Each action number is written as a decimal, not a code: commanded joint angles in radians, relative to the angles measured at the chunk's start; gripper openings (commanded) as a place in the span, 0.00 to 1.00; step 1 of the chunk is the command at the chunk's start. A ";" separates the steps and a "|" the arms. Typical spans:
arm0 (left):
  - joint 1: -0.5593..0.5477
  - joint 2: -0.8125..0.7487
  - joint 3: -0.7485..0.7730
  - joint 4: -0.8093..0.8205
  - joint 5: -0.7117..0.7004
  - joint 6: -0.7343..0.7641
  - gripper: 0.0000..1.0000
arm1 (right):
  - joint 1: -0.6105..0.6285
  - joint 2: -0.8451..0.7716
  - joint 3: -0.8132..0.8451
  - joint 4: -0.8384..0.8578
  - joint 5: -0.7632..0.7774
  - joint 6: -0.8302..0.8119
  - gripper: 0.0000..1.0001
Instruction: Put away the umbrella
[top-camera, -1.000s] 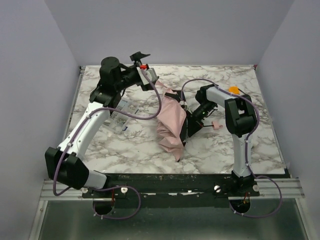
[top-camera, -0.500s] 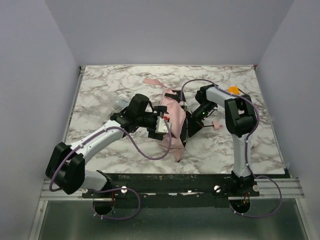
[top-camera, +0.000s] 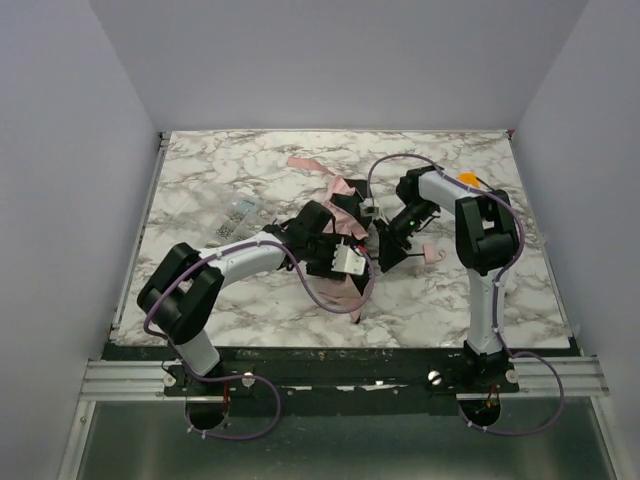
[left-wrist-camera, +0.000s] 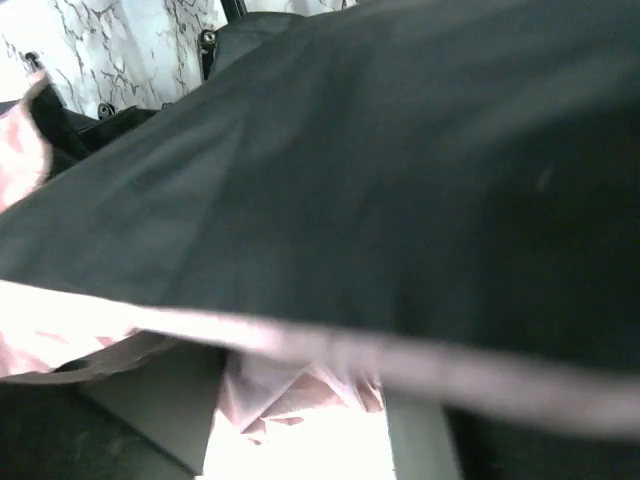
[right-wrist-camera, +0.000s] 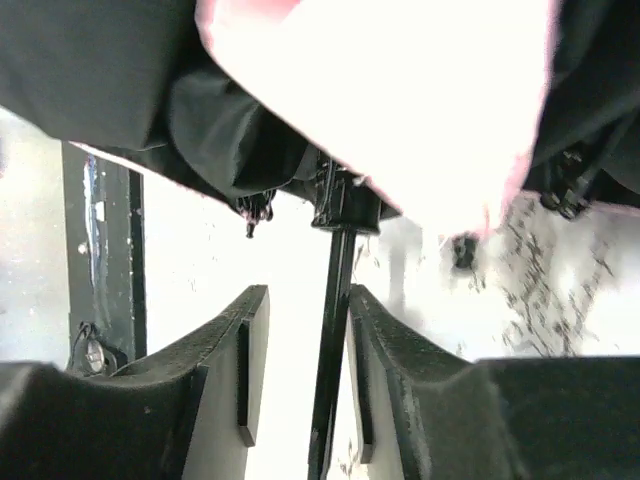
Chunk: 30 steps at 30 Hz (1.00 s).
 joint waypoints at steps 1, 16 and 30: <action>-0.016 0.048 0.092 -0.124 -0.073 0.022 0.53 | -0.055 -0.114 0.047 -0.032 -0.031 -0.020 0.45; -0.022 0.013 0.151 -0.095 -0.073 -0.160 0.72 | -0.057 -0.512 -0.165 -0.019 -0.333 -0.230 0.53; 0.035 -0.361 0.017 0.114 -0.072 -0.525 0.83 | 0.096 -0.726 -0.298 0.534 -0.220 0.341 0.45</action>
